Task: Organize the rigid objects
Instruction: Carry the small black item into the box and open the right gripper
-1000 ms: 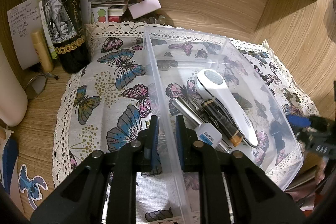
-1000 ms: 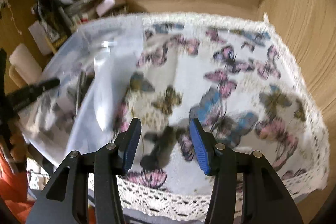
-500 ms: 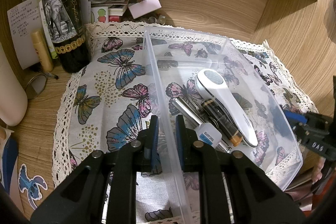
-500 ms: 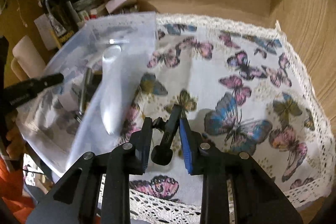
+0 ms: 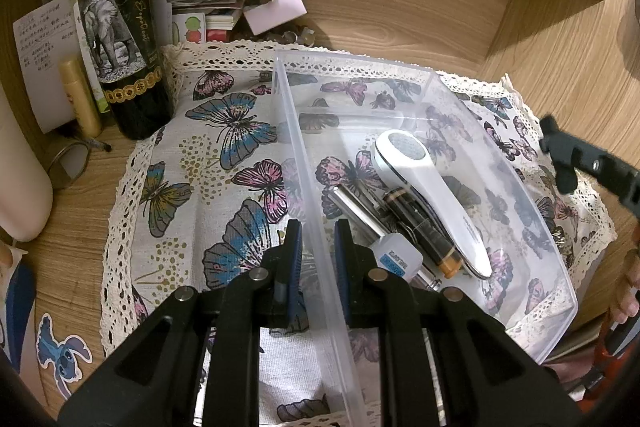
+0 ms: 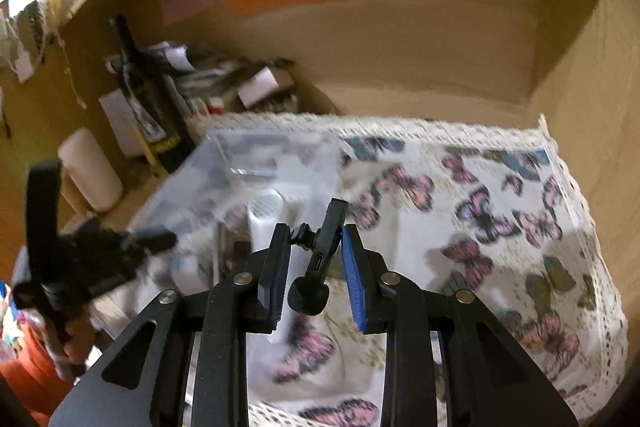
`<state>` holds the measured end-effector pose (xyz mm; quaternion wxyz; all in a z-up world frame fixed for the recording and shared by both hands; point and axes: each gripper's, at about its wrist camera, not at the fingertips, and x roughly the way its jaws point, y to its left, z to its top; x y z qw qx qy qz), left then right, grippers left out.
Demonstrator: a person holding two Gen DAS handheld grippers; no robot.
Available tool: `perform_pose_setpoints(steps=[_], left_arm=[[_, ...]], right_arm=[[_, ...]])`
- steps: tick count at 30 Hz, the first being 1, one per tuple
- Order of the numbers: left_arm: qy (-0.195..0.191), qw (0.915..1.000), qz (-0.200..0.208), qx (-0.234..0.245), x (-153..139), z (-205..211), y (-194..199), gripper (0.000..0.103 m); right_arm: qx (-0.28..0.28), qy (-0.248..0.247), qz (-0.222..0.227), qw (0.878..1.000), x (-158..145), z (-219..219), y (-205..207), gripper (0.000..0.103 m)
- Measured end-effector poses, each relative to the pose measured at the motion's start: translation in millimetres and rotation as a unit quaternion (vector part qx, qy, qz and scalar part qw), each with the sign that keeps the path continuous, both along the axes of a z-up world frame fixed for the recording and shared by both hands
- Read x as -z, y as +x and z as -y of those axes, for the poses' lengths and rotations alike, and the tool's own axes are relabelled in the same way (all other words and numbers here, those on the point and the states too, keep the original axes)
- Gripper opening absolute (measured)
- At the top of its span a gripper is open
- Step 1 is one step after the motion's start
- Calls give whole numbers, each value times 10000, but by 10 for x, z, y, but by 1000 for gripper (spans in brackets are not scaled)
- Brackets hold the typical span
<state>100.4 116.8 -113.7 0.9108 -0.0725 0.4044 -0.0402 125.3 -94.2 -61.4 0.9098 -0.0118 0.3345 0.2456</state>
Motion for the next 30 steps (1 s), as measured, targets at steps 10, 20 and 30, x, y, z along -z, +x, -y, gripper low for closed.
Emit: perform_pose_setpoints(steps=[10,20,30], left_arm=[[-1,10000,0,-1,0,1,0,15],[-7,10000,2,-5,0,2,0,15],[-26,10000,12,4,7,-3,-4,16]], right_arm=[[-640,-124,-16,9979,14,-425,58,24],[-1042,-542,-444,9921,276,-722,167,25],[-767,-450,-333,9955,171,-594,173,47]])
